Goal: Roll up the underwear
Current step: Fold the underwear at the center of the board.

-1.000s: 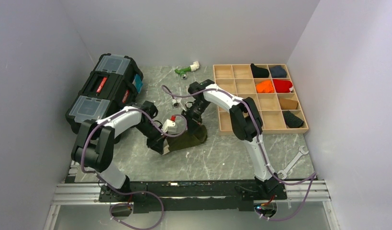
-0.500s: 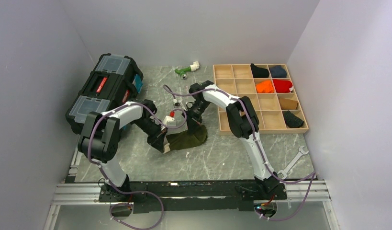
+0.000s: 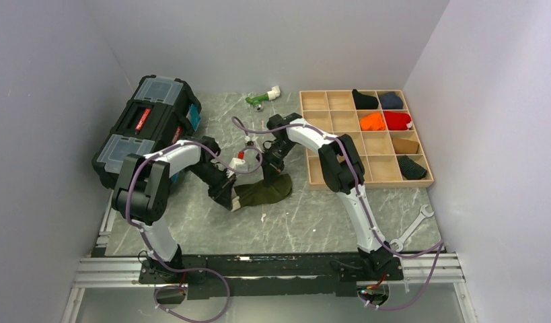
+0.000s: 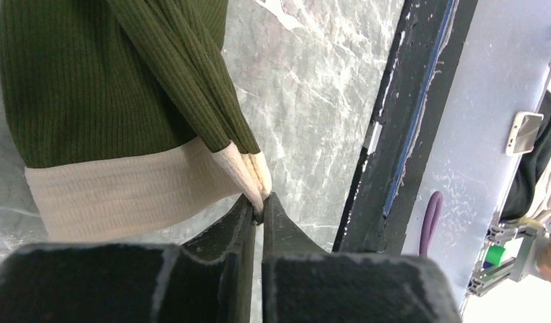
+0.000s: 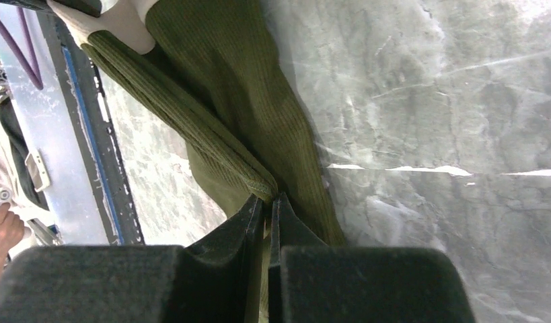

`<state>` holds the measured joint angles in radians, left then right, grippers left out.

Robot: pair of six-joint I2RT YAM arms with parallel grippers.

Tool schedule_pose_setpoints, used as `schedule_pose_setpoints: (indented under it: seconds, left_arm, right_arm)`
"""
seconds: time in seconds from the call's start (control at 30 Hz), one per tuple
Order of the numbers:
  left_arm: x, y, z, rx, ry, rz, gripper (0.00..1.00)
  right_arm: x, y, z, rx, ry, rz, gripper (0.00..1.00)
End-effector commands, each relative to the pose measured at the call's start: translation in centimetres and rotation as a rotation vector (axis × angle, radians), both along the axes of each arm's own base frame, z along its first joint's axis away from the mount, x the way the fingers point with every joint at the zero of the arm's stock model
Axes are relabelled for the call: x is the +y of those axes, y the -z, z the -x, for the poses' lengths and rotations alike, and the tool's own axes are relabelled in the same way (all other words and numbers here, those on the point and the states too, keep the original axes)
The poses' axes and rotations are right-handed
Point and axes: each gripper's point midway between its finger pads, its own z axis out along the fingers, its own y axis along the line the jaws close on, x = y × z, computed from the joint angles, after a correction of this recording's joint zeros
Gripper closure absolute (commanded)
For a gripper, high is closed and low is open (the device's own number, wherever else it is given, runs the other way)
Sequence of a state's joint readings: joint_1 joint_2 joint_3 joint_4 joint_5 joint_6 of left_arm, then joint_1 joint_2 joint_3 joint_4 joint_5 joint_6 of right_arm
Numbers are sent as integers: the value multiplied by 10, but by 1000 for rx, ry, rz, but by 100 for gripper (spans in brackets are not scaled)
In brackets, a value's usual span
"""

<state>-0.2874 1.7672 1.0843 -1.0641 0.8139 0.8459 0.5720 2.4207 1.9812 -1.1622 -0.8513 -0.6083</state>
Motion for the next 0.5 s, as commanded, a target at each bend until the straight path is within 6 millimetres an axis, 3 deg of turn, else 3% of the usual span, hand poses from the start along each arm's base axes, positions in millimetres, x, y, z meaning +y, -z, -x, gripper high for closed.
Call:
schedule_pose_setpoints:
  seconds: [0.0,0.2,0.47]
  left_arm:
    - [-1,-11,-5,-6,-33,-4,86]
    - [-1,-16,-12,-90,-52,1,63]
    - [3,-24,-26,-228,-83,-16,42]
  right_arm:
    - [-10,17,-19,-50,27,23,100]
    - [-12,20,-16,-37,23,20,100]
    - [-10,16,-15,-34,22,2,100]
